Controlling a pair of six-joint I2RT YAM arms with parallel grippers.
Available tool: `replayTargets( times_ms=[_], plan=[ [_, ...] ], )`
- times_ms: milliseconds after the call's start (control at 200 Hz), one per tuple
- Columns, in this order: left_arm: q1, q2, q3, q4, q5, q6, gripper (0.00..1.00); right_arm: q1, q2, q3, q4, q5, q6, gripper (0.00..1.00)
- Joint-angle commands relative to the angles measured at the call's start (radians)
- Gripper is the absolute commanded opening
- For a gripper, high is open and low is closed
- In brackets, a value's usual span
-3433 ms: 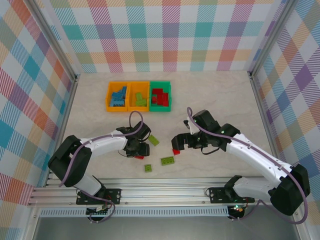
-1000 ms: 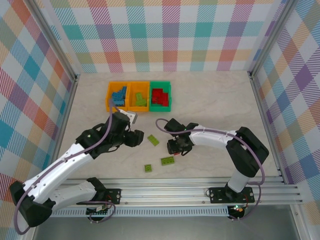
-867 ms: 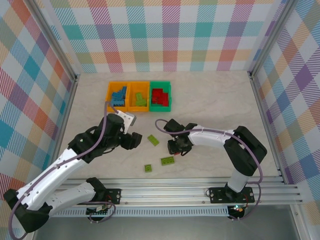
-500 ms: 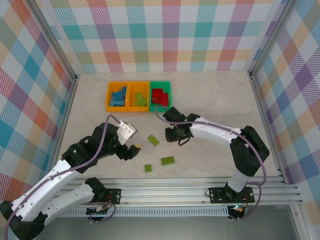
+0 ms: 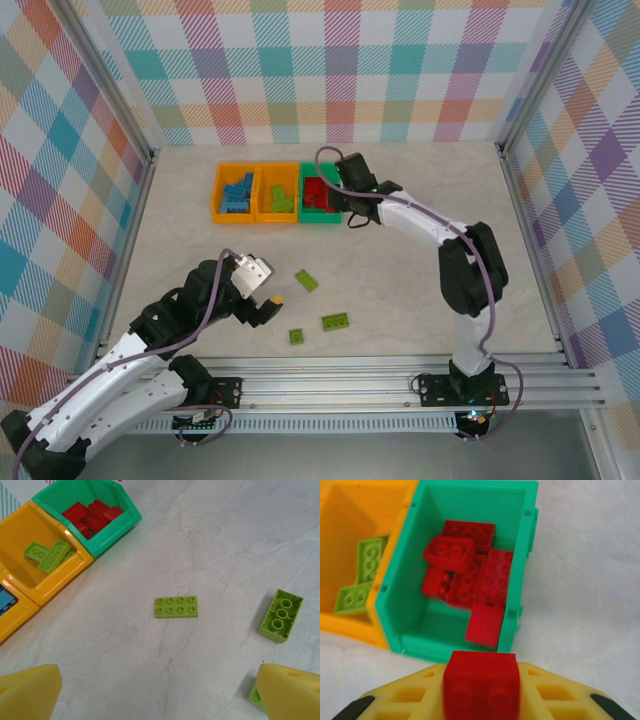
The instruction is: Sort the legos into containers by color
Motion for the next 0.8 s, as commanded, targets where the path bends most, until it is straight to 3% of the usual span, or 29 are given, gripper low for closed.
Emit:
replayTargets(
  times_ms=[0,185,250,380,505,570,680,795],
  plan=[
    [0.024,0.015,-0.013,0.031,-0.002,0.033,1.0,-0.004,0.071,0.127,0.032,0.008,-0.051,0.34],
    [0.029,0.054,0.002,0.014,0.006,-0.002,1.0,-0.006,0.181,0.307,-0.069,0.008,-0.074,0.45],
    [0.029,0.073,0.023,0.024,-0.047,-0.072,1.0,-0.006,0.188,0.331,-0.096,0.008,-0.075,0.53],
    [0.029,0.157,0.104,0.01,-0.164,-0.413,1.0,-0.006,0.131,0.28,-0.105,-0.016,-0.081,0.54],
    [0.029,0.291,0.165,-0.052,-0.261,-0.942,1.0,-0.005,-0.038,0.1,-0.084,-0.051,-0.054,0.55],
    [0.029,0.382,0.187,-0.09,-0.247,-1.186,0.92,-0.006,-0.164,-0.028,-0.064,-0.096,-0.043,0.57],
    [0.017,0.541,0.202,0.001,-0.104,-1.309,0.89,-0.005,-0.373,-0.213,-0.097,-0.19,-0.033,0.64],
    [0.004,0.695,0.258,0.026,-0.025,-1.41,0.88,-0.004,-0.528,-0.307,-0.267,-0.277,-0.016,0.68]
  ],
)
